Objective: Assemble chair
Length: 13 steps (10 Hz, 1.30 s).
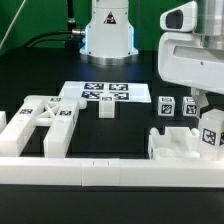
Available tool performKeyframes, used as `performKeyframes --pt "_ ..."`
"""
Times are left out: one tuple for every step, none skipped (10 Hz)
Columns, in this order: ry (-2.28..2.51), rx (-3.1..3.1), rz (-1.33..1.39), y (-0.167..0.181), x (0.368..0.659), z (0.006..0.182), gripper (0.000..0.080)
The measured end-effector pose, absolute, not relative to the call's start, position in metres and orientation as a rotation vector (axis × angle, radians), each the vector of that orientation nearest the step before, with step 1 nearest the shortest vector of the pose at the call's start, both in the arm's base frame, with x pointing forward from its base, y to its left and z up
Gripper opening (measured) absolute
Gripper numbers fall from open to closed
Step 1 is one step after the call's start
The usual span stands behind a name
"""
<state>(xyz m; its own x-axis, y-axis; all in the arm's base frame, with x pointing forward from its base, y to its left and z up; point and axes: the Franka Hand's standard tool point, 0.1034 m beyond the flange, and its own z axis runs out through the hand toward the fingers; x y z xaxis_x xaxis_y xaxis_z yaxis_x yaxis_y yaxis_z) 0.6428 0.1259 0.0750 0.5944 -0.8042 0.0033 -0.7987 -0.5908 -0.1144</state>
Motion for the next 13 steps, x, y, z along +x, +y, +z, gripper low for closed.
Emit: performKeyframes --pt "1.301 -2.748 -0.087 0.1252 0.6429 0.0750 0.0473" --pt "1.238 -2.778 -0.091 0.1216 0.6436 0.0751 0.0608" --pt "1.162 -2.813 -0.096 0.1191 0.6441 0.0750 0.0637" --pt "0.989 -2.885 -0.106 0.1186 0.6441 0.0747 0.0637" --pt "0.896 -2.918 -0.111 0.1186 0.6441 0.0746 0.0647" --pt "0.795 -2.950 -0.115 0.1186 0.6440 0.0745 0.0647" --pt "0.657 -2.989 -0.118 0.1186 0.6438 0.0745 0.0648" --pt "0.468 -3.048 -0.104 0.1187 0.6424 0.0749 0.0648" --pt "0.318 -3.078 -0.109 0.1182 0.6439 0.0755 0.0648" --pt "0.122 -3.105 -0.097 0.1171 0.6444 0.0761 0.0648" --pt "-0.033 -3.114 -0.081 0.1173 0.6452 0.0771 0.0648" --pt "-0.186 -3.118 -0.076 0.1173 0.6471 0.0782 0.0648" --pt "-0.322 -3.114 -0.070 0.1168 0.6471 0.0784 0.0648"
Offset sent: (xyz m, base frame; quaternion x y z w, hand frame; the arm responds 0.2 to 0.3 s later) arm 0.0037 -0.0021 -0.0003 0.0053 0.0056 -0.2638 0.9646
